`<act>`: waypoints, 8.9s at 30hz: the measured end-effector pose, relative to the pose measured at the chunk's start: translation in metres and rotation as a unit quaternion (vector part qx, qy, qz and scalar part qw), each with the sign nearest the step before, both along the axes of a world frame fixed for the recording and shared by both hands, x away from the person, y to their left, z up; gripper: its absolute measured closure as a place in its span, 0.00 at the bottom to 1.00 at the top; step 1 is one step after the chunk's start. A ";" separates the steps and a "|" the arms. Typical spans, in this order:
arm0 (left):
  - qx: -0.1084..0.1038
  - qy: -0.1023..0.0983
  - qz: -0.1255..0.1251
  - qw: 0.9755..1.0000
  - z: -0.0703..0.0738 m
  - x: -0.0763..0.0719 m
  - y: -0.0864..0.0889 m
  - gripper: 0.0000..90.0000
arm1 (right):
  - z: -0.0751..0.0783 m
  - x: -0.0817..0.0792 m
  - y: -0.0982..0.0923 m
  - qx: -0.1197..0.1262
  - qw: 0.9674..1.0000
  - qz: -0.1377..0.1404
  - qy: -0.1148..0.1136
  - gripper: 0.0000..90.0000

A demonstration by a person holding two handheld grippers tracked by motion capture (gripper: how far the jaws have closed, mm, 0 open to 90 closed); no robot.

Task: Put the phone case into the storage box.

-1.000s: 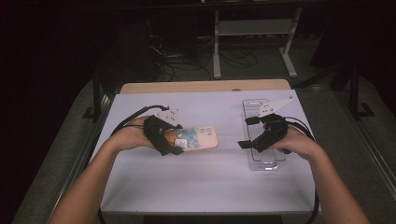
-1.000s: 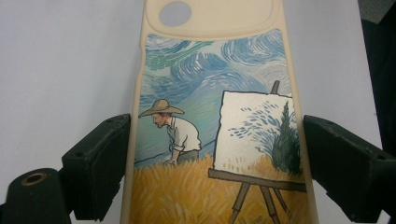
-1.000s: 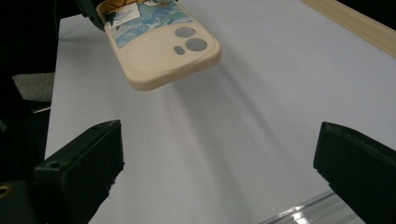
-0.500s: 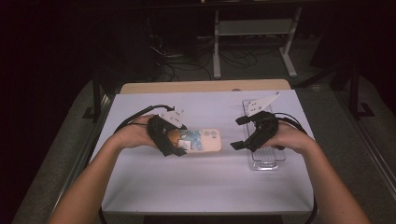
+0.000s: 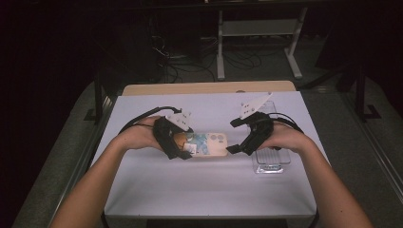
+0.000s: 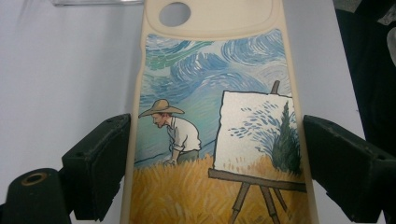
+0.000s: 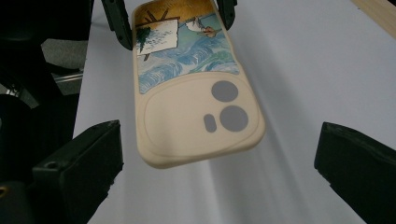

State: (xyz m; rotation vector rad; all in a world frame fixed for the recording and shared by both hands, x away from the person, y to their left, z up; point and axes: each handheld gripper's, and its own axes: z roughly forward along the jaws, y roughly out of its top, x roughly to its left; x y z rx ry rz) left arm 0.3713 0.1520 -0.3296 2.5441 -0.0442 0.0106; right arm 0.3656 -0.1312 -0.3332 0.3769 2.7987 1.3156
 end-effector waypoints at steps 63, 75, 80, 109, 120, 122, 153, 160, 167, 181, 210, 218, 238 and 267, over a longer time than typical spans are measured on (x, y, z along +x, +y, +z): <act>-0.007 -0.008 -0.029 1.000 0.011 -0.002 -0.022 0.12 | -0.009 -0.003 0.063 -0.058 0.994 0.082 -0.040 0.01; -0.009 -0.008 -0.030 0.999 0.011 -0.002 -0.022 0.12 | -0.010 -0.004 0.064 -0.069 0.993 0.081 -0.045 0.08; -0.008 -0.009 -0.031 0.999 0.011 -0.003 -0.022 0.12 | -0.010 -0.005 0.065 -0.071 0.993 0.081 -0.049 0.09; -0.021 -0.006 -0.004 1.000 0.007 0.000 -0.020 0.00 | -0.011 -0.003 0.060 -0.074 0.993 0.079 -0.046 0.12; -0.060 0.002 0.072 0.996 0.007 0.002 0.009 0.00 | -0.018 -0.001 0.051 -0.068 0.996 0.049 -0.038 0.11; -0.065 -0.002 0.085 0.994 0.006 0.002 0.014 0.00 | -0.019 0.000 0.048 -0.066 0.996 0.045 -0.038 0.11; -0.120 -0.010 0.235 0.965 -0.034 -0.015 0.043 0.00 | -0.036 -0.008 0.013 -0.038 0.997 -0.071 -0.001 0.11; -0.124 -0.003 0.262 0.957 -0.045 -0.020 0.046 0.00 | -0.045 -0.010 0.013 -0.050 0.995 -0.088 0.005 0.11; -0.125 -0.001 0.271 0.955 -0.053 -0.023 0.043 0.00 | -0.049 -0.012 0.015 -0.050 0.994 -0.093 0.009 0.11; -0.122 -0.018 0.281 0.952 -0.059 -0.027 0.038 0.00 | -0.052 -0.014 0.017 -0.056 0.993 -0.107 0.010 0.11; -0.123 -0.118 0.231 0.958 -0.059 -0.039 0.030 0.00 | -0.052 -0.012 0.015 -0.063 0.991 -0.117 0.003 0.11; -0.106 -0.139 0.220 0.960 -0.061 -0.040 0.028 0.00 | -0.053 -0.013 0.016 -0.064 0.991 -0.117 0.004 0.11; -0.076 -0.204 0.190 0.957 -0.060 -0.048 0.022 0.00 | -0.051 -0.013 0.015 -0.062 0.991 -0.119 0.003 0.11; -0.046 -0.297 0.164 0.940 -0.060 -0.054 0.020 0.00 | -0.051 -0.012 0.016 -0.062 0.991 -0.121 0.010 0.11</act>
